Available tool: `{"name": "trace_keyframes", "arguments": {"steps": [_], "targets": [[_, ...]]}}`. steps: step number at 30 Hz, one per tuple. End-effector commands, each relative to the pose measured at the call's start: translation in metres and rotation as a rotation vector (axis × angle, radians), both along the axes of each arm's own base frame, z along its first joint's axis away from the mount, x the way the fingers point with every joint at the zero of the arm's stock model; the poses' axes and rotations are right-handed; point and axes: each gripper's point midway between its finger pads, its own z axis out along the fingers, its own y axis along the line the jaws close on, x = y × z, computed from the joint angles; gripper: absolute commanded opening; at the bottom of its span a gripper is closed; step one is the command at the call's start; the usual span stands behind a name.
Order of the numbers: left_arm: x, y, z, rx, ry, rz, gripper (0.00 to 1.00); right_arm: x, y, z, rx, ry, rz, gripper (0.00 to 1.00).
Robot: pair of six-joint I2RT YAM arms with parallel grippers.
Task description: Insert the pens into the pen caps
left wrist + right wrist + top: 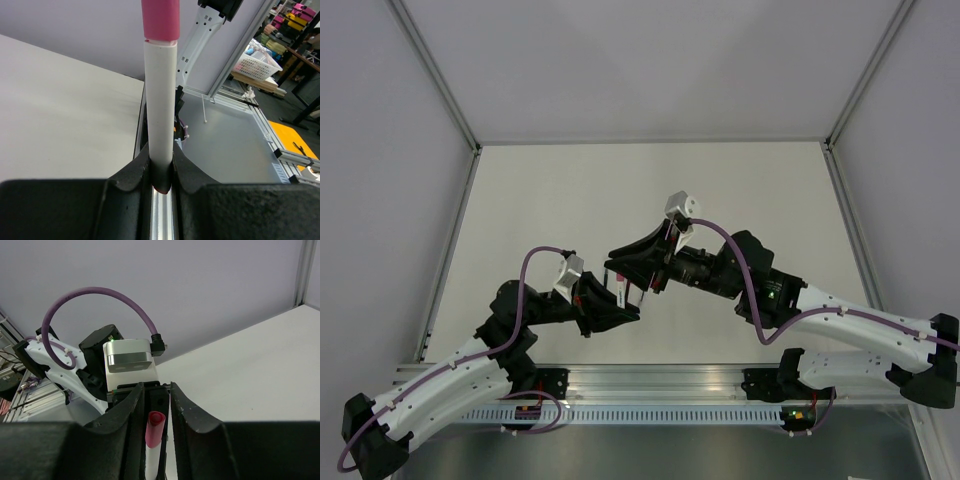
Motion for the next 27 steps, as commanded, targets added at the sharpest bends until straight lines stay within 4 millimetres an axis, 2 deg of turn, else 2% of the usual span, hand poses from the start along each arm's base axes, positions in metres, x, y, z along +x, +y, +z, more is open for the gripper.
{"name": "trace_keyframes", "arguments": {"steps": [1, 6, 9, 17, 27], "targets": [[-0.005, 0.002, 0.011, -0.038, -0.036, -0.022, 0.02, -0.002, 0.0, 0.012, 0.044, -0.021, 0.005, 0.31], [-0.006, 0.002, 0.012, -0.04, -0.038, -0.023, 0.02, -0.002, 0.001, 0.005, 0.037, -0.011, 0.011, 0.23], [-0.007, 0.003, 0.013, -0.044, -0.039, -0.022, 0.02, -0.005, 0.003, 0.0, 0.033, -0.003, 0.027, 0.14], [-0.005, 0.003, 0.012, -0.042, -0.027, -0.015, 0.02, -0.009, 0.009, -0.015, 0.017, 0.017, 0.06, 0.01], [-0.003, 0.004, 0.016, -0.058, -0.021, 0.008, 0.02, -0.016, 0.008, -0.037, -0.004, 0.038, 0.095, 0.0]]}}
